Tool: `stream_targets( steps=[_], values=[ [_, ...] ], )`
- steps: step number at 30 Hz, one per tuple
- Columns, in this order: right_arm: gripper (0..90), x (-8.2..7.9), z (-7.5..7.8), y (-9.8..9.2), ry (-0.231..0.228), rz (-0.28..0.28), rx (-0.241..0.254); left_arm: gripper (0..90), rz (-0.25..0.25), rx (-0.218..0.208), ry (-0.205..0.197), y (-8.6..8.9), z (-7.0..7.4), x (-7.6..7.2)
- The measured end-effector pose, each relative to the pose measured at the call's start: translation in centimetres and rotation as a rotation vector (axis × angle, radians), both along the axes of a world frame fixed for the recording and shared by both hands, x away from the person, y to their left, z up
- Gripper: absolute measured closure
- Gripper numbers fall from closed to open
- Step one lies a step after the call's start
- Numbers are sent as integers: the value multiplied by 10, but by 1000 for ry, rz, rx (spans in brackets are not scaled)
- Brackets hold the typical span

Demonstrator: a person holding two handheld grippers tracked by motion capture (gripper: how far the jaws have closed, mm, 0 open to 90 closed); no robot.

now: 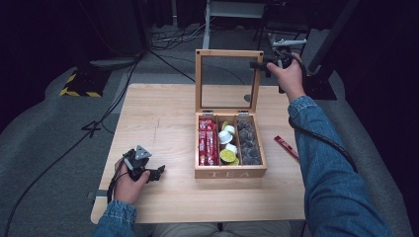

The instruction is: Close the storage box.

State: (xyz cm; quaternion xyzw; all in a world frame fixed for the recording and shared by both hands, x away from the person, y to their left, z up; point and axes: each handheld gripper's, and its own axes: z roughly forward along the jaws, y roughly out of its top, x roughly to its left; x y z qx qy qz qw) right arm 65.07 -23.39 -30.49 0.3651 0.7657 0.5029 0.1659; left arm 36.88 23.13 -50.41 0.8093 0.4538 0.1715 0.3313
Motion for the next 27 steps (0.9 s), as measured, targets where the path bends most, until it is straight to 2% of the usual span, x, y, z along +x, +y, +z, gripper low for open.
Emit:
stream_targets(
  steps=[10, 19, 27],
  values=[
    [503, -14, 7, -2, -17, 12, 3, 145, 1, -2, -1, 0, 0, 0],
    [503, -41, 17, -8, -37, 56, 20, 145, 0, 0, -1, 0, 0, 0],
    [501, -72, 22, -11, -62, 84, 20, 145, 0, 3, -1, 0, 0, 0]
  ],
)
